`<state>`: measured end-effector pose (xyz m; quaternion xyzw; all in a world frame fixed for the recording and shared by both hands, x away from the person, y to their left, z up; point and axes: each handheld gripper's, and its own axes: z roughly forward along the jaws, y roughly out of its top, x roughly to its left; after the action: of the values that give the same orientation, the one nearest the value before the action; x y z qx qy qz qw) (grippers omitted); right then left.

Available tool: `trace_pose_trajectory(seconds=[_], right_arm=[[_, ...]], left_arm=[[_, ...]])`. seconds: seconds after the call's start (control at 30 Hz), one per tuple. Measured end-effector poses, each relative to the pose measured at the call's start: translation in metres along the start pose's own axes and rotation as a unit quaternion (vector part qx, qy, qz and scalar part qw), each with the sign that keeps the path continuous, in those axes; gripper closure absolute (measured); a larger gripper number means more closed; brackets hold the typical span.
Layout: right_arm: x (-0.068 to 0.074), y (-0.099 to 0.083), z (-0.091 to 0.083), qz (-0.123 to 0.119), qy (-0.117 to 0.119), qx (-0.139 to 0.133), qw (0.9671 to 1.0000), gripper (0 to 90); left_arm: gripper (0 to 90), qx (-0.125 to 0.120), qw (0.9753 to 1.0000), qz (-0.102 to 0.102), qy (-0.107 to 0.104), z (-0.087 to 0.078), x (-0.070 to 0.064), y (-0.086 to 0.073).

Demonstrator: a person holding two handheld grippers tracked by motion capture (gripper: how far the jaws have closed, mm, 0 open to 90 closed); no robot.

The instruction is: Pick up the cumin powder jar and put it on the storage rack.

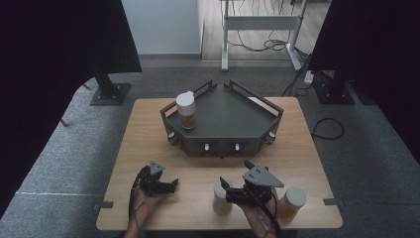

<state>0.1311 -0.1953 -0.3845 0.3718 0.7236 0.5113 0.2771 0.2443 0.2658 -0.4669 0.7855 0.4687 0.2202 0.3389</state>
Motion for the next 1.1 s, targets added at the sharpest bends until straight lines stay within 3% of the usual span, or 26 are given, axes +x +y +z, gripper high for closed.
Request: trace_pose_trajectory(seconds=[0.63,1.1], right_arm=[[0.018,-0.001,0.01,-0.009,0.025,-0.005,0.9996,8.1],[0.024,-0.011,0.014,-0.011,0.026,0.009,0.9996,8.3]], left_arm=[[3.7,-0.001,1.0,0.0,0.0,0.0,0.0,0.0],[3.7,-0.001,1.0,0.0,-0.001,0.0,0.0,0.0]])
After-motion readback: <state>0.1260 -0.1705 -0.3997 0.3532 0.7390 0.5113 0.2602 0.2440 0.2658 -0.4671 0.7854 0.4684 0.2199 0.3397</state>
